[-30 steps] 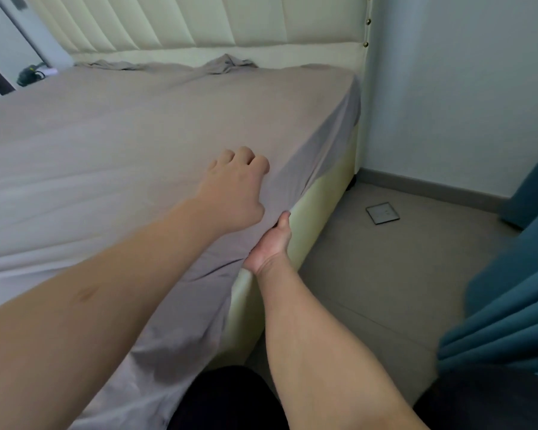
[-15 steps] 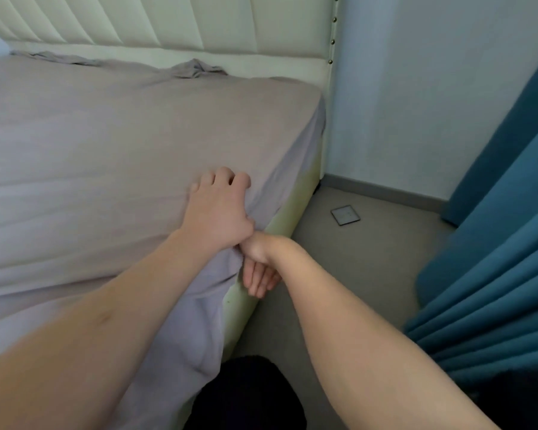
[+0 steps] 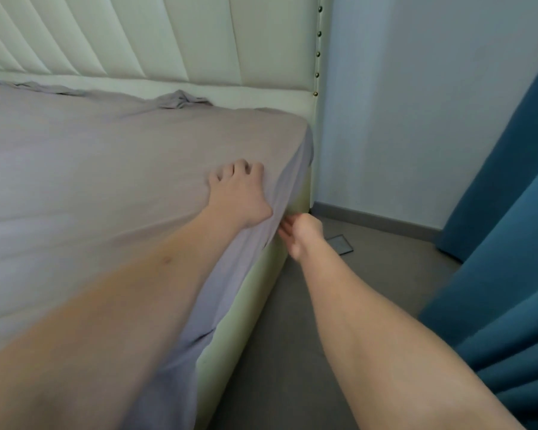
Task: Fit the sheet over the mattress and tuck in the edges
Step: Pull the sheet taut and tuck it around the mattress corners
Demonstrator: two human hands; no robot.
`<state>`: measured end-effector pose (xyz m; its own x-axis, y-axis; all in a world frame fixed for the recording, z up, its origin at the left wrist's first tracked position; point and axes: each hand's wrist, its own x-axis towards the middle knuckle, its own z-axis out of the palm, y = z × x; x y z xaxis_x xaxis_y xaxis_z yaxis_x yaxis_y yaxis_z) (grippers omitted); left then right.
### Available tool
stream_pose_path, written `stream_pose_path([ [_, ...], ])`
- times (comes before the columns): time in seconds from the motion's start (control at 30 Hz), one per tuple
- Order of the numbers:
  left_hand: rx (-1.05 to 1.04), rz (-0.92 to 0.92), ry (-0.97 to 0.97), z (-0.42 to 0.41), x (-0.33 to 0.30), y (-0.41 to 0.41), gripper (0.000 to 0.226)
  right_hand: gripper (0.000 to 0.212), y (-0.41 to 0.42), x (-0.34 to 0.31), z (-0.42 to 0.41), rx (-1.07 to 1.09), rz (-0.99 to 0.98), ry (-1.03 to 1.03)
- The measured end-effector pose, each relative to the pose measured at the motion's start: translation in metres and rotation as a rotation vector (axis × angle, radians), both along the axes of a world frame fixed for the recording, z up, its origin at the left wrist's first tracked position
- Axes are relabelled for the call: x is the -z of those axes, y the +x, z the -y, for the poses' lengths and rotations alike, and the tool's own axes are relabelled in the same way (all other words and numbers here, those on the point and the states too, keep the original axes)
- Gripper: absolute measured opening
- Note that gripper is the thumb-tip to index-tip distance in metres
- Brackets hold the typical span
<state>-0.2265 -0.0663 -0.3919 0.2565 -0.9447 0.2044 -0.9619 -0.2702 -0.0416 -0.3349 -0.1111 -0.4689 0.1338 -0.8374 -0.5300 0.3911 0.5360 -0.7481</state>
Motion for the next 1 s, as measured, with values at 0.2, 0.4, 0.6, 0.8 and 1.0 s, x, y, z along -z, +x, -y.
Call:
stream_pose_path([
  [0.2,-0.004,0.076,-0.009,0.014,0.018,0.007,0.074,0.027,0.022,-0.002,0.03,0.044,0.1,-0.017],
  [0.4,-0.013,0.031,0.003,0.017,0.016,0.008,0.075,0.029,0.025,-0.002,0.04,0.013,0.119,-0.011],
  [0.6,-0.021,-0.077,-0.052,0.011,0.008,0.006,0.076,0.023,0.026,-0.007,-0.004,-0.054,0.067,-0.046],
  [0.8,-0.005,-0.839,-0.241,-0.034,-0.036,0.027,0.019,0.047,0.042,-0.075,-0.068,-0.177,-0.574,-0.787],
  [1.0,-0.162,-0.559,-0.28,-0.139,-0.04,0.099,0.022,0.039,0.094,-0.103,-0.132,-0.726,-0.893,-1.203],
])
